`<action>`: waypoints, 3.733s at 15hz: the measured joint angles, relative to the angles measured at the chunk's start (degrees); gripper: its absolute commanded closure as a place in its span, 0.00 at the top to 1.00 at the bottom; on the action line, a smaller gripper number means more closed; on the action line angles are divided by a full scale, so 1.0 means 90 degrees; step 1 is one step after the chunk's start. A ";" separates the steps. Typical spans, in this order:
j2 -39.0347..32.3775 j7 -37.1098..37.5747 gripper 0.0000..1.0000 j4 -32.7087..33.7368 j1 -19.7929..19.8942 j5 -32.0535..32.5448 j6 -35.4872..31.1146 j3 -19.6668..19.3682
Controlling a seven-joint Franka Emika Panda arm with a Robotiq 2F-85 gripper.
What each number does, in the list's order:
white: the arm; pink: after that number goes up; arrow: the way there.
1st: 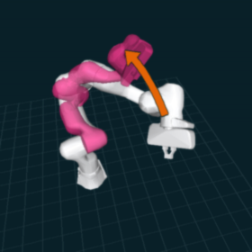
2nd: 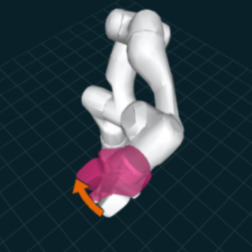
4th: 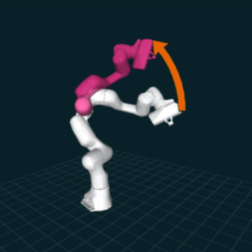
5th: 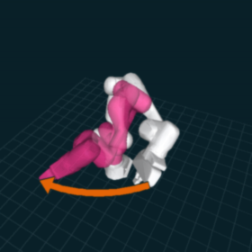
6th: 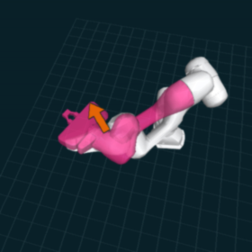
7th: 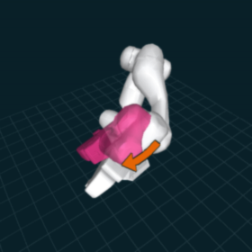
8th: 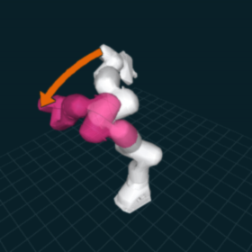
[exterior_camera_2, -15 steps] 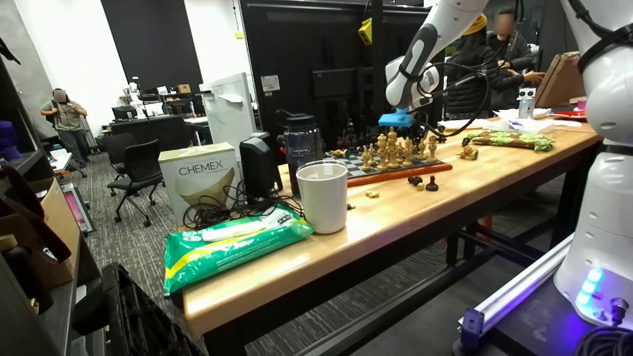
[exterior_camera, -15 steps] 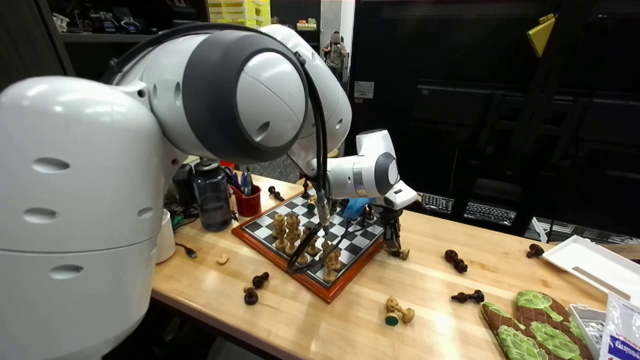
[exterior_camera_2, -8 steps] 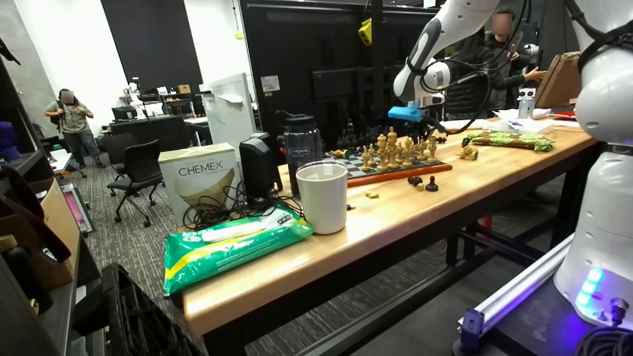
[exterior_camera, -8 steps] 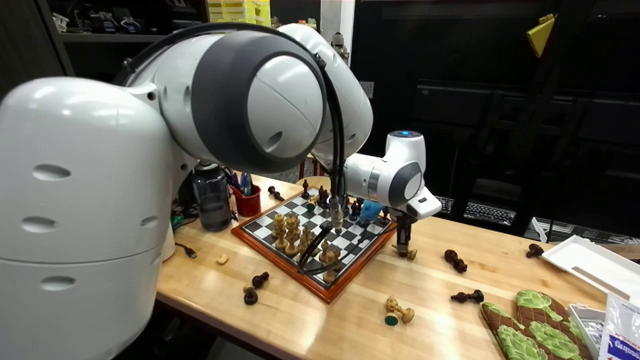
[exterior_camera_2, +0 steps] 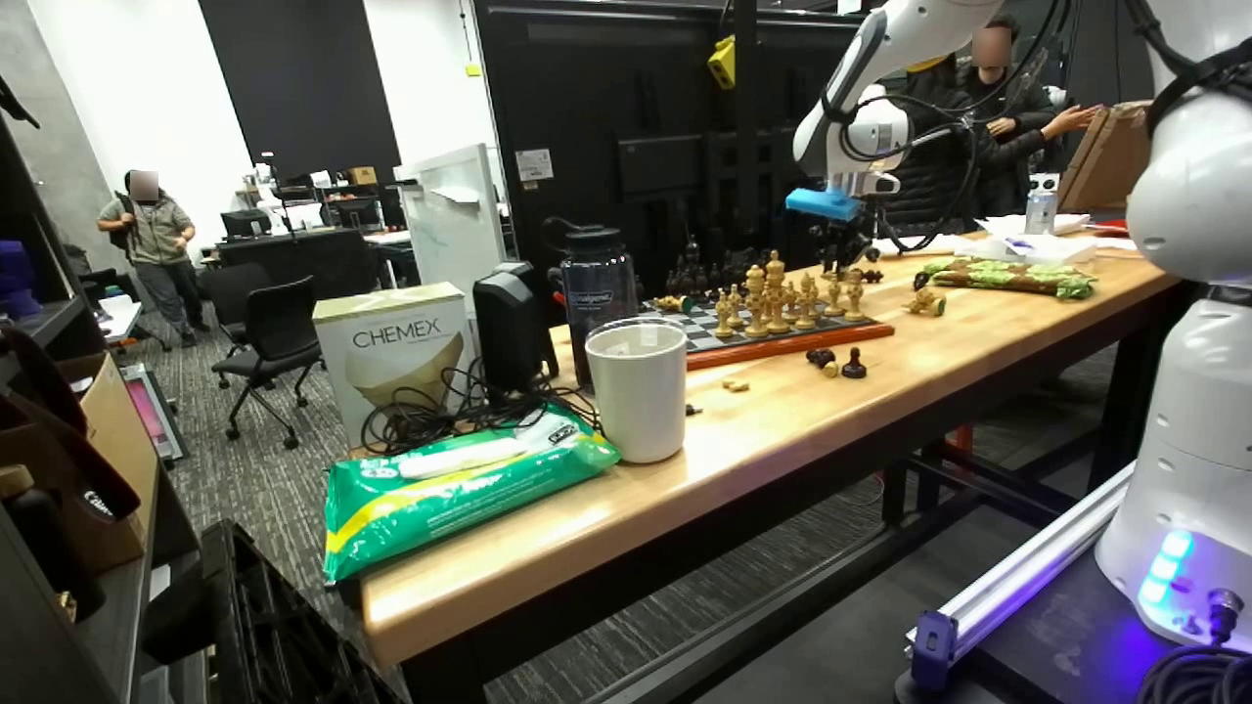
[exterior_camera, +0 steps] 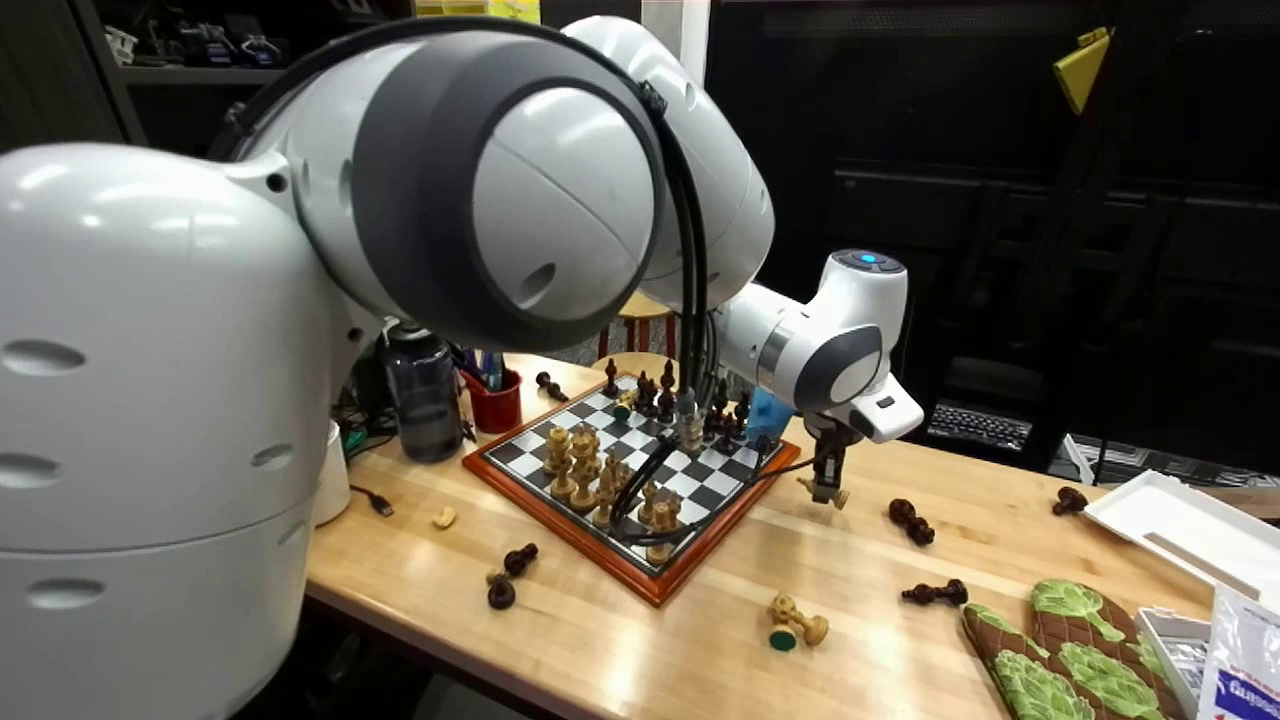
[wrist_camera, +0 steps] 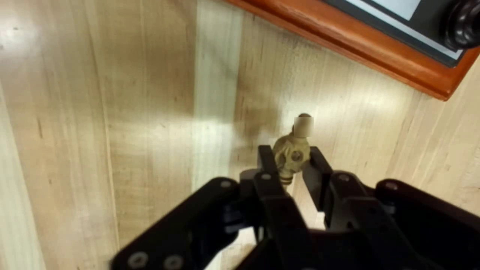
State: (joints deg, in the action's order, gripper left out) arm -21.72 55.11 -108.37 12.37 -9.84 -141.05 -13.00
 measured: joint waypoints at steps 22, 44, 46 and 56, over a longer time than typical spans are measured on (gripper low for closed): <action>-0.0511 -0.4093 0.06 0.0214 0.1312 -0.5724 0.2970 -0.0016; -0.0967 -0.4250 1.00 0.0986 0.0947 -0.5013 0.3152 -0.0241; -0.0854 -0.4225 1.00 0.0969 0.0750 -0.4674 0.2874 -0.0243; 0.0094 -0.2751 1.00 0.0670 -0.0262 -0.1168 0.1751 -0.0266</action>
State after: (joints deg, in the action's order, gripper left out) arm -20.87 30.36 -102.33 10.02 -20.35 -125.28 -15.40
